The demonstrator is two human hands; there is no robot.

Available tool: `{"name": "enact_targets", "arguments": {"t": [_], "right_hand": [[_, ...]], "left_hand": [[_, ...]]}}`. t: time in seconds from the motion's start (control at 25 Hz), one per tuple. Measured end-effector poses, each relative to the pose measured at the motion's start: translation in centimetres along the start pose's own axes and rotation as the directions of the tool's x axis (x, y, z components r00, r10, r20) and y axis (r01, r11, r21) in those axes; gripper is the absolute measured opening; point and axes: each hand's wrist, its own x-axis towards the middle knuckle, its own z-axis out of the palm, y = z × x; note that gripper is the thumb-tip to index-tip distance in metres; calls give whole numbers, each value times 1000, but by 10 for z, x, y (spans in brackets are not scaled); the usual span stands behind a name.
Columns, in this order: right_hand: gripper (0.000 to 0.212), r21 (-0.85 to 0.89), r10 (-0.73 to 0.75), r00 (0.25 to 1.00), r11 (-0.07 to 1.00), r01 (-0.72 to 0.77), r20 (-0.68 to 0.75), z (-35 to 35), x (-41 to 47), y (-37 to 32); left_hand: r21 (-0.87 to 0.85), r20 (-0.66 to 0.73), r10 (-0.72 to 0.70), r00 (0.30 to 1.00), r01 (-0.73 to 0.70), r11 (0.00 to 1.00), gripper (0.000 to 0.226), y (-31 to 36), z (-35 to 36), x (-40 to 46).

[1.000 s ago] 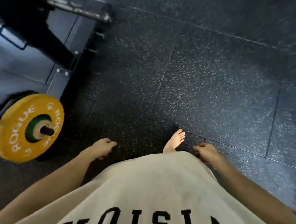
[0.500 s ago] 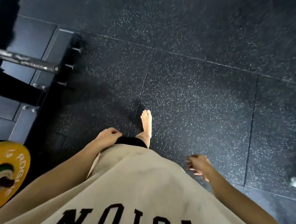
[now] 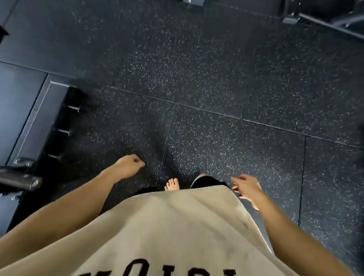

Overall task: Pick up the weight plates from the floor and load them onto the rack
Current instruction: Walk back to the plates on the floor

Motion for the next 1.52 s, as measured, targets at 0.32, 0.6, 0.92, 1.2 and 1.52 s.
{"name": "enact_targets", "arguments": {"t": [0.32, 0.6, 0.92, 1.2, 1.52], "right_hand": [[32, -275, -70, 989, 956, 103, 128, -59, 152, -201], [17, -490, -73, 972, 854, 176, 222, -96, 255, -421], [14, -623, -136, 939, 717, 313, 316, -14, 334, -676], [15, -676, -267, 864, 541, 500, 426, 111, 354, -913], [17, -691, -198, 780, 372, 620, 594, 290, 375, -1121]], "left_hand": [[-142, -52, -95, 994, 87, 986, 25, 117, -100, 122], [-544, -185, -368, 911, 217, 810, 31, 173, -179, 183], [-605, -33, -383, 923, 287, 743, 36, 183, -315, 296], [-825, -74, -490, 868, 222, 519, 34, 173, -510, 353], [-900, -1, -576, 817, 251, 358, 25, 132, -657, 425]]}}
